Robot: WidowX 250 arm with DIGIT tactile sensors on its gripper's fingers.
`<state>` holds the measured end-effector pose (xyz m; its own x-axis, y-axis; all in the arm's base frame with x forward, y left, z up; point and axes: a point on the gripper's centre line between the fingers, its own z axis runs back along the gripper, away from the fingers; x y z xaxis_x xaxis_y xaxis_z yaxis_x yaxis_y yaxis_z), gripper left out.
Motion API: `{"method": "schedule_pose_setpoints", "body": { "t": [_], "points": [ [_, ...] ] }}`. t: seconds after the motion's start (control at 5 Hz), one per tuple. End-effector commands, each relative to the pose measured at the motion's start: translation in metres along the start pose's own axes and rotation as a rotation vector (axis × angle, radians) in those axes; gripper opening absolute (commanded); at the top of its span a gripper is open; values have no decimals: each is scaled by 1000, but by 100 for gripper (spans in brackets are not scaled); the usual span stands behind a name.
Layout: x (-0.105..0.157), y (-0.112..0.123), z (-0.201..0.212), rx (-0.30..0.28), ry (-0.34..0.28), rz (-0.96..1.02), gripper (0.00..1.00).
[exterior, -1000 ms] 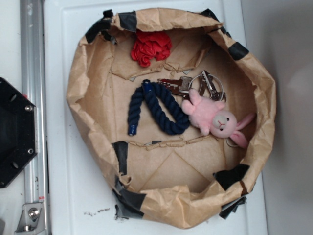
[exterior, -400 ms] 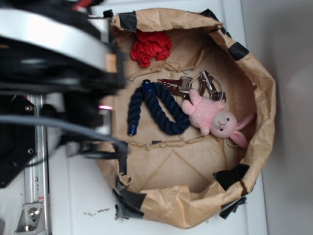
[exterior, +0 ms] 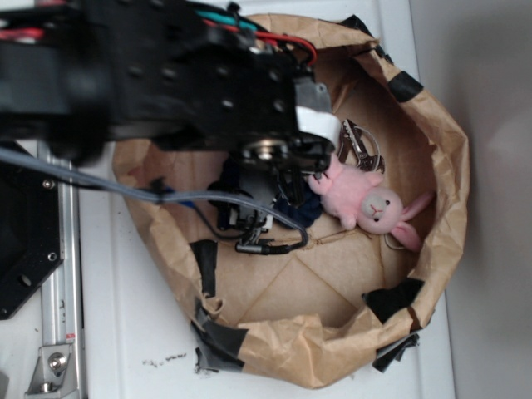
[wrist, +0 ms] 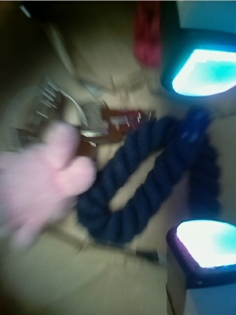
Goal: Grab the blue rope.
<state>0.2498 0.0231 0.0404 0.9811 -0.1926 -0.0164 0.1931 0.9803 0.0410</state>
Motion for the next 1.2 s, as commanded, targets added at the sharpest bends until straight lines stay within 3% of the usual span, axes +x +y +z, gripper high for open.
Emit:
{"method": "schedule_pose_setpoints", "body": {
  "t": [0.0, 0.2, 0.4, 0.6, 0.8, 1.0],
  "points": [
    [1, -36, -47, 51, 95, -114, 100],
    [7, -27, -33, 76, 64, -84, 0],
    [10, -15, -9, 98, 16, -54, 0],
    [15, -12, 29, 135, -113, -74, 0],
    [17, -14, 80, 96, -225, -39, 0],
    [20, -16, 114, 35, -263, -14, 0]
  ]
}}
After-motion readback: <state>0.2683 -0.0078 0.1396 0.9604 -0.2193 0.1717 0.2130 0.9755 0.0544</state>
